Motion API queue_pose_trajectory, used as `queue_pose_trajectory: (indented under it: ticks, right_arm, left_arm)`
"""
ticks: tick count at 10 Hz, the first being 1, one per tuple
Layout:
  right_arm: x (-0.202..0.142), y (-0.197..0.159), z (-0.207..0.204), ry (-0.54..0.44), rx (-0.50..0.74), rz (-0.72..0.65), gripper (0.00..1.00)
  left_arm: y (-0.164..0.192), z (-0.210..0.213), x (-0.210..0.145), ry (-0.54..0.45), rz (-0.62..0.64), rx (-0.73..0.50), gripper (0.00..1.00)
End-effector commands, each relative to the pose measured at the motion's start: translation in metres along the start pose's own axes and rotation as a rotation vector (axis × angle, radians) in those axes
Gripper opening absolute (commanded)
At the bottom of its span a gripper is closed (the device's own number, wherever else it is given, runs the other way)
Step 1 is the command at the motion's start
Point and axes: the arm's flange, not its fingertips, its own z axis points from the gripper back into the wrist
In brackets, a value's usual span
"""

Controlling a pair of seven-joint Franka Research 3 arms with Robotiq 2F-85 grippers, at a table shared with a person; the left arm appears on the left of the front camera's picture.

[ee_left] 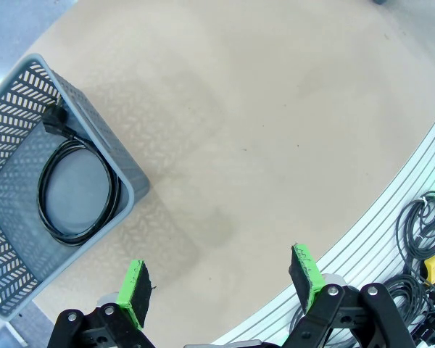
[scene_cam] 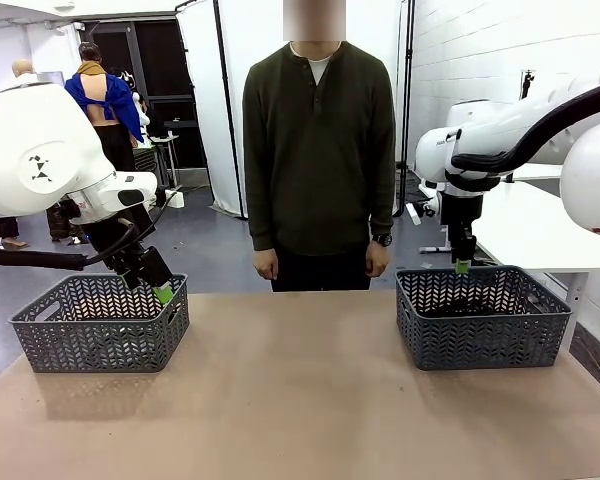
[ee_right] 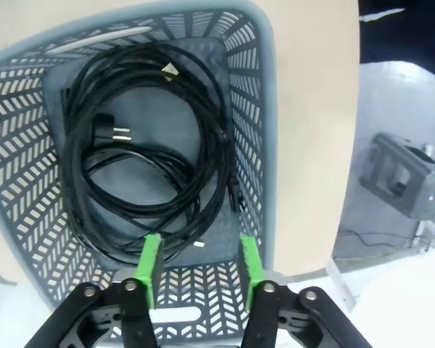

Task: Organize the cables according to human instructions.
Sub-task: Pick up a bundle of cables and place it in the basket indicated by the human.

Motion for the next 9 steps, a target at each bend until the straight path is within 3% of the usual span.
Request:
queue_pose_trajectory:
  ticks: [1, 9]
  right_arm:
    - [-0.0039, -0.0065, 0.0078, -0.022, 0.019, 0.010, 1.00]
    - [-0.0056, -0.0006, 0.0112, 0.003, 0.015, -0.009, 1.00]
  left_arm:
    - [0.0005, 0.0000, 0.0002, -0.013, 0.001, 0.004, 1.00]
    - [0.0005, 0.0000, 0.0002, -0.013, 0.001, 0.004, 1.00]
